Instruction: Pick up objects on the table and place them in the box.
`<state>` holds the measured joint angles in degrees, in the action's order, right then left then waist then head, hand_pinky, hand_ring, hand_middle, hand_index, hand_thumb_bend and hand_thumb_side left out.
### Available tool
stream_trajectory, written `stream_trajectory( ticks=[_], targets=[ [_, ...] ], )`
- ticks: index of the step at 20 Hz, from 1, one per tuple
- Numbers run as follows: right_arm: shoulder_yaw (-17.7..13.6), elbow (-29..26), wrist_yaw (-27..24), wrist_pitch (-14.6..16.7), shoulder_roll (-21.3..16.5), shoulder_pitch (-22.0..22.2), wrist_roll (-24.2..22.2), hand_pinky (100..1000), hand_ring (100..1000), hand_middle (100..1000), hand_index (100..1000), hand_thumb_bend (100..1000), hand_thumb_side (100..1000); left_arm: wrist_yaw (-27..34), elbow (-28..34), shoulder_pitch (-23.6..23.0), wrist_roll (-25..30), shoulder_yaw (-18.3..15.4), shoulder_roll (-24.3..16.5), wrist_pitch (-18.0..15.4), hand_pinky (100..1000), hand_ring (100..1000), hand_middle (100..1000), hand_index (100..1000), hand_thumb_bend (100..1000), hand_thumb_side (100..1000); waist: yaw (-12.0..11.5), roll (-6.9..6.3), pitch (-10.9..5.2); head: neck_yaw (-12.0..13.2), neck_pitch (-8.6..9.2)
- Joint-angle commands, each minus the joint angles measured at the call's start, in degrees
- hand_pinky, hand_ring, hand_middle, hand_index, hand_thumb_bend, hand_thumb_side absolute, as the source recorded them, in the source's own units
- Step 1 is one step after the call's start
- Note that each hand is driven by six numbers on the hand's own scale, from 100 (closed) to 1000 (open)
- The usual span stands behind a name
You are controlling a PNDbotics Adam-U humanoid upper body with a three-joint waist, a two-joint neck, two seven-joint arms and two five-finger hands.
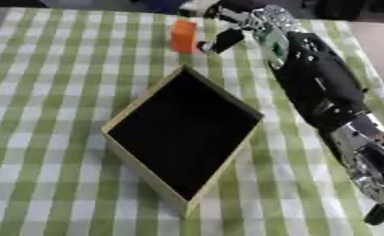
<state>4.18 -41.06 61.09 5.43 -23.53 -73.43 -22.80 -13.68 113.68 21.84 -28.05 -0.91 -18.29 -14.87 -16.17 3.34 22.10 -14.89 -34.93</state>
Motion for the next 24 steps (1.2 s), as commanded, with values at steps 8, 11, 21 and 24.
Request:
stream_trajectory(
  ticks=[8, 11, 21, 24],
  targets=[
    [-1.23, -1.89, -0.09, -2.97, -1.36, -3.35, 0.88, 882, 901, 866, 921, 335, 545, -0.08, 0.91, 0.68, 0.34, -0.06, -0.74, -0.01, 783, 728, 775, 754, 468, 613, -0.70, 0.02, -0.05, -1.42, 1.53],
    [-1.36, -2.34, -0.73, -3.05, -2.07, -3.71, 0.67, 880, 897, 864, 921, 328, 557, -0.19, 0.91, 0.72, 0.36, -0.06, -0.83, 0.01, 783, 727, 775, 753, 467, 614, -0.51, 0.25, 0.34, -1.47, 1.59],
    [-1.16, -3.57, -4.70, -3.68, -3.86, -3.63, -0.10, 874, 893, 866, 919, 320, 582, -0.44, 0.91, 1.11, 0.49, -0.03, -0.94, 0.09, 783, 725, 775, 748, 463, 620, -0.76, 0.70, 2.01, -2.06, 2.92],
    [-1.22, -3.61, -5.52, -3.95, -3.84, -3.65, -0.39, 872, 891, 866, 918, 314, 587, -0.47, 0.91, 1.16, 0.53, -0.05, -0.89, 0.16, 783, 724, 775, 747, 462, 621, -0.83, 0.76, 2.43, -2.40, 3.28]
  ],
)
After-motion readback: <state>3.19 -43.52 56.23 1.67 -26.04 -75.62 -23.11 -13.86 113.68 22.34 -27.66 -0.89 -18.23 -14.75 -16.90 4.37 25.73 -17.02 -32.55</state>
